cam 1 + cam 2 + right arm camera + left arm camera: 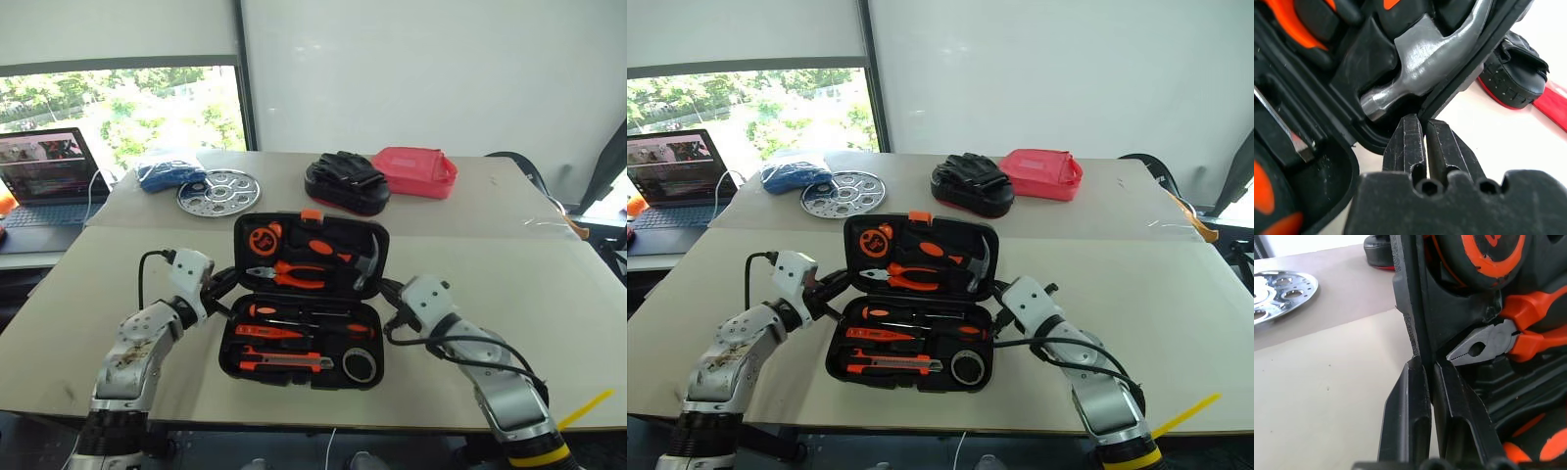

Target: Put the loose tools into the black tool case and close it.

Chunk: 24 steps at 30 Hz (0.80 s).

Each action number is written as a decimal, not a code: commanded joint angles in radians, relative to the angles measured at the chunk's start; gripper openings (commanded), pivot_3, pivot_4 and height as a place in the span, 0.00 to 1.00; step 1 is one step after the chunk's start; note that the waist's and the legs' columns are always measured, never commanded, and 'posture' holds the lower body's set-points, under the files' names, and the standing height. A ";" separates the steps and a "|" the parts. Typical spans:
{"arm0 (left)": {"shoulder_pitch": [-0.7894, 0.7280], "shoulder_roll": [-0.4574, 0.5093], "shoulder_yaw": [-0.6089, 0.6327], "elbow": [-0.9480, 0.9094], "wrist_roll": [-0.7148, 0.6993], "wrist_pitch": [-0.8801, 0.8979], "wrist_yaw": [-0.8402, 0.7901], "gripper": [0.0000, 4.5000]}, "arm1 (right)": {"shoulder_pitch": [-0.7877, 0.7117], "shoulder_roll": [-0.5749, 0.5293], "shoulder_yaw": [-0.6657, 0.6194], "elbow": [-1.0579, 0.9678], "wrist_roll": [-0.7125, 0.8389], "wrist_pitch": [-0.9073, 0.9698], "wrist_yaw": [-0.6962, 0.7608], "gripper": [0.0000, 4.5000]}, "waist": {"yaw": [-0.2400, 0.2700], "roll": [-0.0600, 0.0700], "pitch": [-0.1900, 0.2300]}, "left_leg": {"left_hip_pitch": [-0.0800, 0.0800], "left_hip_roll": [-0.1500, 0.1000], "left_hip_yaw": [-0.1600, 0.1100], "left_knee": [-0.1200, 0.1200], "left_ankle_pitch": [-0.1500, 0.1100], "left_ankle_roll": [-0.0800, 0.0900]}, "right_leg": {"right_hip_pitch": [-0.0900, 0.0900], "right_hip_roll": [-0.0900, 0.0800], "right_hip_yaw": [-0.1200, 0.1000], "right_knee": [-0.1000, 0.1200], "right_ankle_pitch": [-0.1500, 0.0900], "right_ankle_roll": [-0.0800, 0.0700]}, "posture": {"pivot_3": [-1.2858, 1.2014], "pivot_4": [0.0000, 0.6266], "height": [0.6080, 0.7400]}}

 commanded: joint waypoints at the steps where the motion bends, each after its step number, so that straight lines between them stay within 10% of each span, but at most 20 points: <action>1: -0.005 0.008 -0.017 -0.067 0.046 -0.195 -0.019 0.00 | 0.014 -0.020 0.016 -0.020 -0.061 -0.170 -0.002 0.00 | 0.000 0.000 0.000 | 0.000 0.000 0.000 0.000 0.000 0.000 | 0.000 0.000 0.000 0.000 0.000 0.000 | 0.52 0.24 1.00; 16: 0.140 0.011 0.023 -0.058 0.071 -0.370 0.006 0.00 | 0.090 -0.073 0.009 0.009 0.006 -0.380 0.102 0.00 | 0.000 0.000 0.000 | 0.003 0.001 0.000 0.000 0.001 0.001 | 0.003 0.000 0.000 0.000 0.000 0.000 | 0.52 0.24 1.00; 18: 0.145 0.012 0.028 -0.059 0.064 -0.355 0.007 0.17 | 0.091 -0.074 0.007 0.006 0.013 -0.382 0.115 0.00 | 0.000 0.000 0.000 | 0.005 0.001 0.000 0.000 0.001 0.001 | 0.004 0.000 0.000 0.000 0.000 0.000 | 0.52 0.24 1.00; 24: 0.194 0.032 0.035 -0.091 0.036 -0.357 -0.033 0.59 | 0.149 -0.101 0.000 -0.035 0.058 -0.404 0.191 0.46 | -0.001 0.000 0.000 | 0.017 0.002 0.000 -0.003 0.000 0.001 | 0.019 0.001 -0.001 -0.006 0.000 0.000 | 0.52 0.24 1.00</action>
